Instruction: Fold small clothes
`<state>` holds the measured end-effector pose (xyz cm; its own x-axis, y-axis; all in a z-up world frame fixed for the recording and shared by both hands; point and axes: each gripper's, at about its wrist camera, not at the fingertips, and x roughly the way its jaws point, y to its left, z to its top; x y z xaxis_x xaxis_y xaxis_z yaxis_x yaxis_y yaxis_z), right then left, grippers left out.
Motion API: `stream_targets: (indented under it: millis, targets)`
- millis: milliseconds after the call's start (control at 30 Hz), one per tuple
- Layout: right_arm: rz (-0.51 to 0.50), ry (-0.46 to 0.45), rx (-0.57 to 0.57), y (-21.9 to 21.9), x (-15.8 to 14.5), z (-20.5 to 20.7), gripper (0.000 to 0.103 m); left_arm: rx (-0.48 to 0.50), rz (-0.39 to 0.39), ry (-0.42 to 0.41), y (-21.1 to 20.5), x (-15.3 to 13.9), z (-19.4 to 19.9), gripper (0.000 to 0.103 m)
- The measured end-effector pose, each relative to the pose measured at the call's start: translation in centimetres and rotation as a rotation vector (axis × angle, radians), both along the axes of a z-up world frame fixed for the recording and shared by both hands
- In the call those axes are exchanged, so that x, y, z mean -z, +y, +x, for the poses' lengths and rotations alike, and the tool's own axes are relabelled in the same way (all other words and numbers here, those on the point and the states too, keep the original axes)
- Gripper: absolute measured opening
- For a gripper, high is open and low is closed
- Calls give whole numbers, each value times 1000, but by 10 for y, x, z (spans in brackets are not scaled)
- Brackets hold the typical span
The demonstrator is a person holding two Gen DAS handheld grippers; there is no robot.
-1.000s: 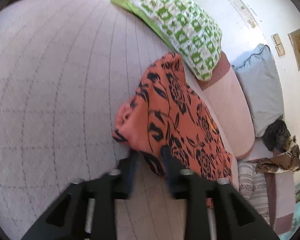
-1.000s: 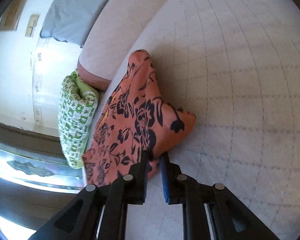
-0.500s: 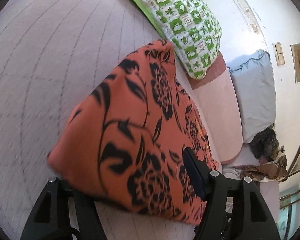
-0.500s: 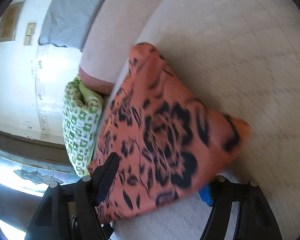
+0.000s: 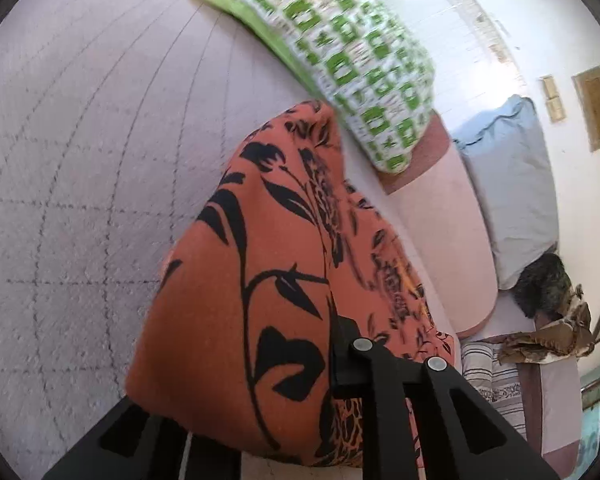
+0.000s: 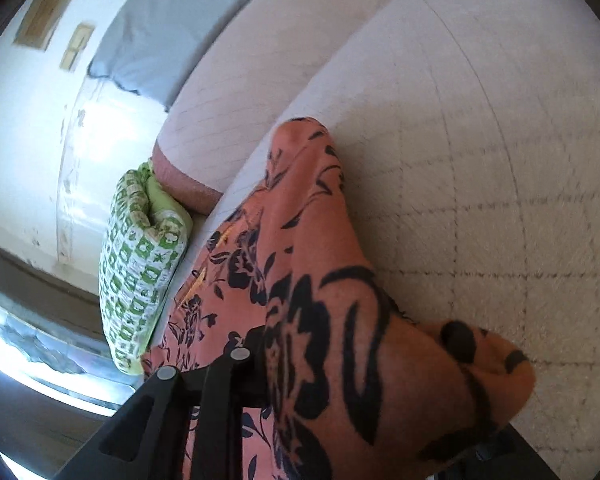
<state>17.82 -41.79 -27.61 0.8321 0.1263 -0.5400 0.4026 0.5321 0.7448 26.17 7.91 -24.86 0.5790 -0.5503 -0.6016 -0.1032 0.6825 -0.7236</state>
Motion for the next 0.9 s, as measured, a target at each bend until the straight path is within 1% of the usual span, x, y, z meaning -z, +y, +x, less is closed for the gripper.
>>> stream_targets:
  millis: [133, 200, 333, 500, 567, 600, 633, 667, 700, 733, 767, 800, 833, 867, 900]
  targets:
    - [-129, -29, -32, 14, -27, -18, 22, 7, -7, -28, 6, -11, -15, 16]
    - [-149, -31, -44, 19, -34, -29, 22, 15, -8, -31, 11, -15, -26, 16]
    - [-124, -18, -47, 20, -41, -61, 22, 34, -19, -14, 23, -18, -53, 16]
    - [-100, 8, -52, 27, -40, -109, 22, 69, 19, 0, 28, -17, -95, 16]
    - [-74, 56, -57, 27, -30, -123, 23, 81, 34, 34, 31, -9, -108, 18]
    - [-56, 92, -66, 26, -24, -123, 24, 81, 36, 69, 33, -2, -110, 19]
    - [-19, 142, -73, 24, -14, -124, 26, 74, 32, 101, 35, 4, -109, 25]
    - [35, 171, -60, 19, -6, -127, 30, 63, 13, 136, 39, 11, -107, 29]
    - [75, 179, -49, 15, -2, -131, 32, 51, -44, 149, 45, 16, -106, 29]
    - [125, 177, -37, 10, 0, -136, 37, 44, -77, 159, 48, 19, -106, 30]
    - [153, 186, -20, 5, -2, -143, 47, 48, -96, 165, 50, 19, -105, 31]
    - [160, 191, -2, 1, -4, -150, 51, 55, -96, 166, 51, 19, -105, 31]
    - [160, 182, 30, -5, -9, -162, 53, 62, -89, 169, 52, 18, -103, 31]
    - [152, 171, 57, -11, -14, -174, 54, 61, -71, 165, 55, 15, -102, 31]
    - [116, 170, 100, -17, -21, -187, 54, 48, -38, 144, 59, 9, -102, 32]
